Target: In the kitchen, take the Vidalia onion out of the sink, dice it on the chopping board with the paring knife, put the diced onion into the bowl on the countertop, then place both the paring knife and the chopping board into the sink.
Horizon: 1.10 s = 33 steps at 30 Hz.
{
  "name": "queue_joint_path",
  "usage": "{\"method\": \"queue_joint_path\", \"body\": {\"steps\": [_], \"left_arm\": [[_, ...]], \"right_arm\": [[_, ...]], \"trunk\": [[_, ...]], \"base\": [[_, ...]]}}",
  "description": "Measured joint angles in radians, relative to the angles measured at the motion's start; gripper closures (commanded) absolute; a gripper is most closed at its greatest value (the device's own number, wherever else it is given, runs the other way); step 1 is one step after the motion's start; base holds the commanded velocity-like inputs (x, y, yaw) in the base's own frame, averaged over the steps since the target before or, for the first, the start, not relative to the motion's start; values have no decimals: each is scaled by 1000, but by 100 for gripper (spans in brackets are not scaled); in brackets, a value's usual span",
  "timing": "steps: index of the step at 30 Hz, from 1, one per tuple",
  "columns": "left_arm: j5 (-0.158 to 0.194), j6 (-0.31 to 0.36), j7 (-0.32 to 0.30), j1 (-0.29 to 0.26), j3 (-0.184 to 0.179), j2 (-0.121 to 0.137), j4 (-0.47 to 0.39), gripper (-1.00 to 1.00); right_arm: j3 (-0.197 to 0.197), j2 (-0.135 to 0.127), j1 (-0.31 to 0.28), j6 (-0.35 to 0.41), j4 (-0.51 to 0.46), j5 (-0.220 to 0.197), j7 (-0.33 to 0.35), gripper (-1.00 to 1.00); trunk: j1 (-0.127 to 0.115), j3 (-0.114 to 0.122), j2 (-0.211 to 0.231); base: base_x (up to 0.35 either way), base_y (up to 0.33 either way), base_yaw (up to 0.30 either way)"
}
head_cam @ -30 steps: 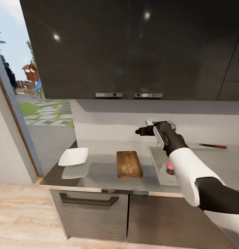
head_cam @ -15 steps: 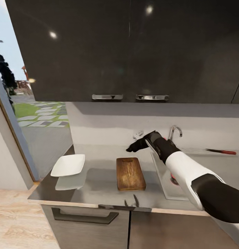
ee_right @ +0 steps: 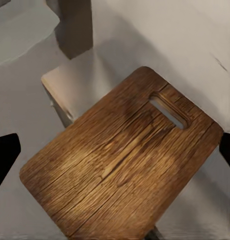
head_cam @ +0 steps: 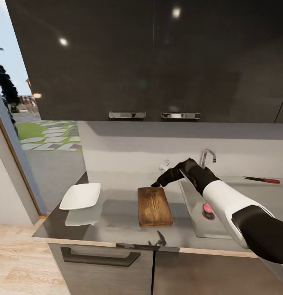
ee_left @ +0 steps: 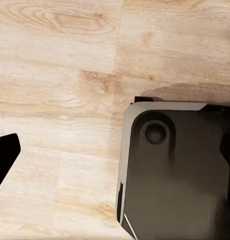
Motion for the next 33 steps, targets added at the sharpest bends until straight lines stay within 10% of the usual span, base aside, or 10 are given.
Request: {"method": "queue_joint_path", "body": {"steps": [28, 33], "left_arm": [[1, 1, -1, 0, 0, 8, 1, -100], [1, 1, -2, 0, 0, 14, 2, -100]], "right_arm": [[4, -13, -1, -19, 27, 57, 61, -100], [51, -9, 0, -22, 43, 58, 61, -100]], "trunk": [[0, 0, 0], [0, 0, 0]], "base": [[110, 10, 0], [223, 129, 0]]}}
